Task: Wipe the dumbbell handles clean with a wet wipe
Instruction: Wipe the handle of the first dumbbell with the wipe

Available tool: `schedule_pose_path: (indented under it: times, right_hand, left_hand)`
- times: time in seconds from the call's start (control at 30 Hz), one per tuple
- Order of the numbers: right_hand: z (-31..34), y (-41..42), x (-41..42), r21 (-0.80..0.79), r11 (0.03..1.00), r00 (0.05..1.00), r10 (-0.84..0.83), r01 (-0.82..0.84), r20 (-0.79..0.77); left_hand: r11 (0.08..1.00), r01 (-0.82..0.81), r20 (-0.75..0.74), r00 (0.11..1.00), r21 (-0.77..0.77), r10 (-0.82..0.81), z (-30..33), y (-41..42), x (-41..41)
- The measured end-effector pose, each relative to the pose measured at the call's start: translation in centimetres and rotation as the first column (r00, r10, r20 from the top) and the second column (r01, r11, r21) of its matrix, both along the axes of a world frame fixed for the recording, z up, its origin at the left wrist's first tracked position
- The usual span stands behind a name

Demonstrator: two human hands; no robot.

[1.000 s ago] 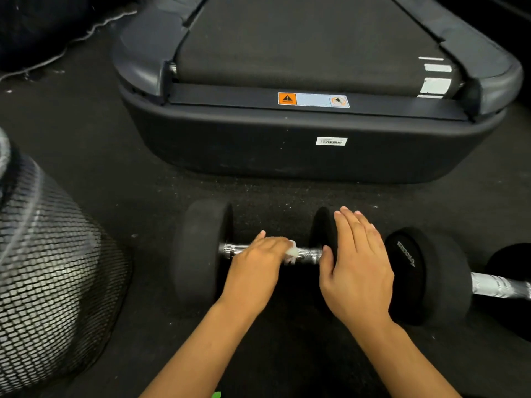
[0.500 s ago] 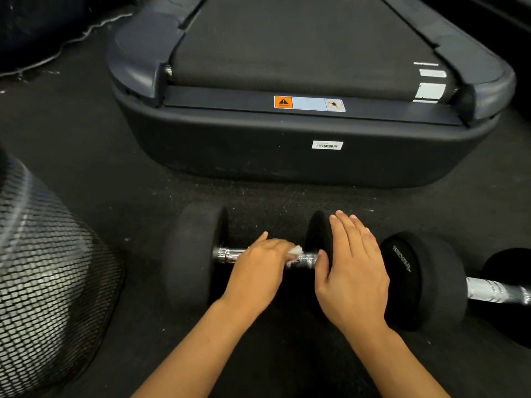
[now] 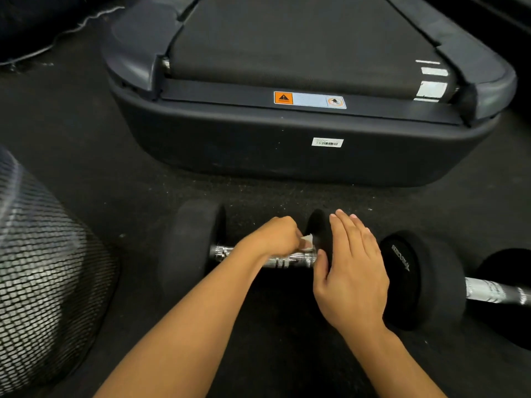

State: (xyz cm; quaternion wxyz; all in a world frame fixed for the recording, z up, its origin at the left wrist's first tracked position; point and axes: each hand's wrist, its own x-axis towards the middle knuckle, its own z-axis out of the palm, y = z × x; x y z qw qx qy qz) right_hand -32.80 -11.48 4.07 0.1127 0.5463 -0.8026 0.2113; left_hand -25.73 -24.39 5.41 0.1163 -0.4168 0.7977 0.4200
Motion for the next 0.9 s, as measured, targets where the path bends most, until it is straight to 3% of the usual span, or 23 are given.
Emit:
schedule_pose_path:
  times: [0.17, 0.3, 0.37, 0.47, 0.57, 0.63, 0.8, 0.9]
  right_hand:
    - [0.1, 0.0, 0.0, -0.001, 1.0, 1.0, 0.003, -0.003, -0.005]
    - [0.1, -0.1, 0.1, -0.005, 1.0, 1.0, -0.004, 0.004, -0.006]
    - [0.1, 0.0, 0.1, 0.002, 1.0, 1.0, -0.006, 0.006, -0.005]
    - [0.3, 0.0, 0.1, 0.002, 1.0, 1.0, -0.008, 0.008, -0.008]
    - [0.2, 0.1, 0.2, -0.011, 1.0, 1.0, -0.003, 0.003, 0.004]
    - [0.2, 0.1, 0.1, -0.004, 1.0, 1.0, -0.008, 0.008, 0.002]
    - [0.3, -0.1, -0.1, 0.024, 1.0, 1.0, -0.013, 0.013, -0.003]
    - [0.2, -0.2, -0.1, 0.033, 0.999, 1.0, -0.008, 0.008, -0.006]
  left_hand:
    - [0.984, 0.01, -0.026, 1.0, -0.177, -0.014, 0.1, 1.1, 0.4]
    - [0.994, -0.048, -0.095, 0.995, -0.102, 0.039, 0.4, 1.3, 0.8]
    - [0.978, -0.024, -0.101, 0.995, -0.207, 0.003, 0.5, 1.9, 0.9]
    - [0.855, -0.054, -0.199, 0.978, -0.517, -0.059, -1.2, 4.7, 2.2]
    - [0.666, -0.163, -0.429, 0.866, -0.728, -0.257, -5.1, 6.2, 4.5]
    - [0.608, -0.208, -0.484, 0.809, -0.766, -0.333, -6.8, 6.2, 5.5]
    - [0.54, -0.162, -0.419, 0.817, -0.826, -0.395, -6.7, 6.3, 5.5]
    - [0.509, -0.224, -0.451, 0.807, -0.831, -0.381, -7.2, 5.9, 6.1]
